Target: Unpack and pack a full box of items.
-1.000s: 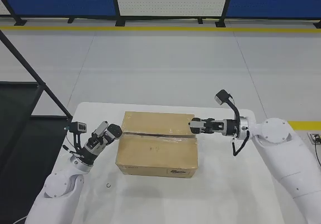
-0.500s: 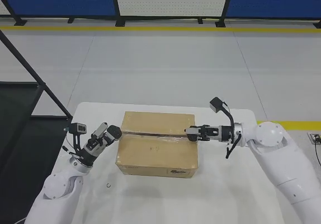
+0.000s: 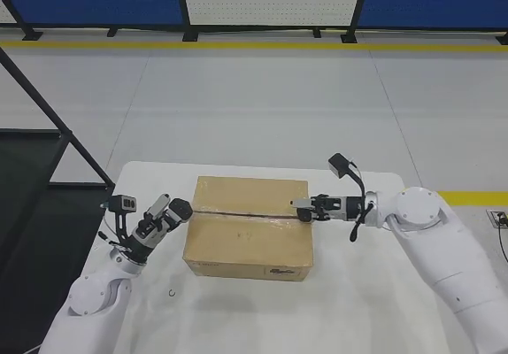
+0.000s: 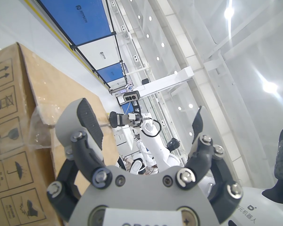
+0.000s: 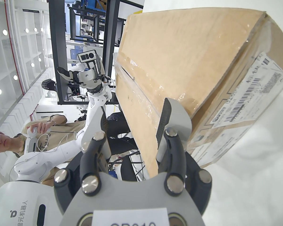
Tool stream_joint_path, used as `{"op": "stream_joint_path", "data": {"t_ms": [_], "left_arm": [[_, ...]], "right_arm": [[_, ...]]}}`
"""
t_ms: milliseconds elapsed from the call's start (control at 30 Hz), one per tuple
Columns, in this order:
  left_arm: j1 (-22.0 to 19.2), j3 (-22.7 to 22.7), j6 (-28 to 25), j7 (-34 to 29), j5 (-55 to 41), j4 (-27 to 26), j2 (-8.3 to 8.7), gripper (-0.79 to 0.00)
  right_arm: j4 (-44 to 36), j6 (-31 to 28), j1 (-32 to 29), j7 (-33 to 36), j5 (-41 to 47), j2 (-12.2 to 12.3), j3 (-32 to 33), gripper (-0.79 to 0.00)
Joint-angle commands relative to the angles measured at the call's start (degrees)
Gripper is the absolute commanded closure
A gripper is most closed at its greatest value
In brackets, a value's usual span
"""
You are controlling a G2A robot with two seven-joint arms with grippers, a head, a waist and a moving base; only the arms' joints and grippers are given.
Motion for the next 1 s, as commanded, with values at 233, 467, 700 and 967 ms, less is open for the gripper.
{"op": "stream_joint_path", "data": {"t_ms": [233,467,700,967], "left_arm": [[-0.27,0.25,0.05,0.1,-0.04,0.53,-0.05,-0.785],[-0.41,0.33,-0.08,0.22,-0.1,0.77,-0.07,-0.785],[-0.46,0.24,-0.31,0.15,-0.24,1.11,-0.06,-0.785],[-0.18,-0.48,-0.83,-0.25,-1.16,1.69,0.04,-0.785]], "right_arm": [[1.27,-2.23,0.72,0.9,-1.11,-0.68,-0.98,-0.526],[0.47,-4.18,0.35,-0.2,-2.46,-0.9,-1.06,-0.172],[0.48,-2.58,0.58,0.19,-2.89,-1.4,-1.8,0.0],[0.51,0.15,1.76,-2.19,-5.97,-2.39,-3.72,0.0]]}}
